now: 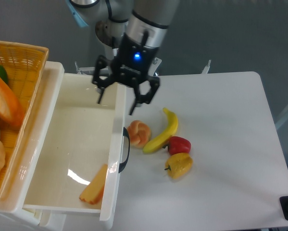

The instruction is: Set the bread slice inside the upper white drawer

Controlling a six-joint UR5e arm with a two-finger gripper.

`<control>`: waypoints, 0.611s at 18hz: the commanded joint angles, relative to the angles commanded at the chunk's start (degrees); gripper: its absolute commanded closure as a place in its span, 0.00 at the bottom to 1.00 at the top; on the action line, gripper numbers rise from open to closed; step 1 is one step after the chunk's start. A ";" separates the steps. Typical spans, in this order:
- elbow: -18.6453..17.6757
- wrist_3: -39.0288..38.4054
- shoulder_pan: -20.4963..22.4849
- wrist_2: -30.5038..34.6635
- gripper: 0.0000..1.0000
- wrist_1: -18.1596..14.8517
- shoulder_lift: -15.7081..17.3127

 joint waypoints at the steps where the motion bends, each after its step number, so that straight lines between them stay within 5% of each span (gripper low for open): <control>1: 0.00 1.41 0.35 1.06 0.13 0.09 -0.35; 11: 0.79 19.94 1.94 7.91 0.01 0.09 -4.05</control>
